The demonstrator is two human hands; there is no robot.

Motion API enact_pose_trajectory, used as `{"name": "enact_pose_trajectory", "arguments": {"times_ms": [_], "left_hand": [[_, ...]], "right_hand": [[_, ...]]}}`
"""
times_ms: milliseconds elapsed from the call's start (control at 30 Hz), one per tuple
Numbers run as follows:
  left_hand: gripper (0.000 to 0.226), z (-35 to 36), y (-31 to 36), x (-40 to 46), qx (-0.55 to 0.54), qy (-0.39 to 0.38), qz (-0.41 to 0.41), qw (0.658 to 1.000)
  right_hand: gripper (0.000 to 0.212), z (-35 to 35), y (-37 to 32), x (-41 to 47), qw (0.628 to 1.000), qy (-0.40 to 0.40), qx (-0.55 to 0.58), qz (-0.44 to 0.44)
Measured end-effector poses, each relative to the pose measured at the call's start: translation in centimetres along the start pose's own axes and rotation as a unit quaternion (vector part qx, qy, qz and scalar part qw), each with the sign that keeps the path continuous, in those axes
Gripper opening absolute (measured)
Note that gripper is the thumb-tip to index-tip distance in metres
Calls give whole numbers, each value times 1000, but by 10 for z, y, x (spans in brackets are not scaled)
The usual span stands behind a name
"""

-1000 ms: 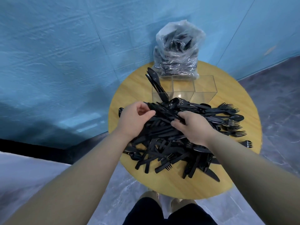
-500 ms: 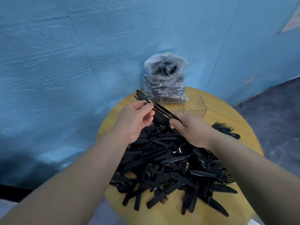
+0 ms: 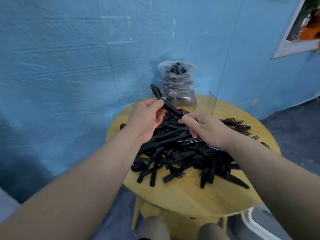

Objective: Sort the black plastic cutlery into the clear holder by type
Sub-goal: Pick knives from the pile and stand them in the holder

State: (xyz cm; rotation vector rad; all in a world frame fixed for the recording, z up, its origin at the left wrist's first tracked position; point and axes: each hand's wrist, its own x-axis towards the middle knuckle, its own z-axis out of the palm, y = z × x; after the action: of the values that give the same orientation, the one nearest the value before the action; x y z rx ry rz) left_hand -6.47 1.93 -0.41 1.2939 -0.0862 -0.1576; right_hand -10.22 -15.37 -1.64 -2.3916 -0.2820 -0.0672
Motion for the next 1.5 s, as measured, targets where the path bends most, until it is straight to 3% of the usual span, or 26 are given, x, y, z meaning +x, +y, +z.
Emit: {"name": "enact_pose_trajectory", "arguments": {"times_ms": [167, 300, 467, 633, 733, 800, 1100, 1200, 1367, 1500], "left_hand": [[20, -10, 1, -42, 12, -11, 7, 1000], [21, -13, 1, -62, 54, 9, 31, 998], [24, -11, 2, -69, 86, 44, 47, 994], [22, -13, 10, -58, 103, 60, 39, 992], [20, -9, 16, -47, 134, 69, 46, 988], [21, -2, 18, -42, 138, 61, 56, 987], [20, 13, 27, -15, 142, 68, 58, 986], [18, 14, 28, -9, 141, 65, 56, 986], [12, 16, 24, -2, 150, 44, 62, 986], [8, 10, 27, 2, 136, 57, 78, 986]], "right_hand": [[42, 15, -18, -38, 999, 33, -29, -18], [27, 24, -25, -57, 994, 65, 82, 5], [24, 29, -31, -56, 997, 71, 23, -30], [24, 14, -21, -43, 984, 122, 125, 19], [25, 5, -20, -33, 983, 157, -91, -42], [35, 7, -22, -25, 970, 147, -175, -79], [39, 5, -16, -4, 961, 173, -182, -116], [31, 2, -13, 2, 971, 168, -138, -98], [16, -2, -17, 10, 989, 110, 95, -36], [13, -9, -18, 15, 978, 159, 138, -2]]}}
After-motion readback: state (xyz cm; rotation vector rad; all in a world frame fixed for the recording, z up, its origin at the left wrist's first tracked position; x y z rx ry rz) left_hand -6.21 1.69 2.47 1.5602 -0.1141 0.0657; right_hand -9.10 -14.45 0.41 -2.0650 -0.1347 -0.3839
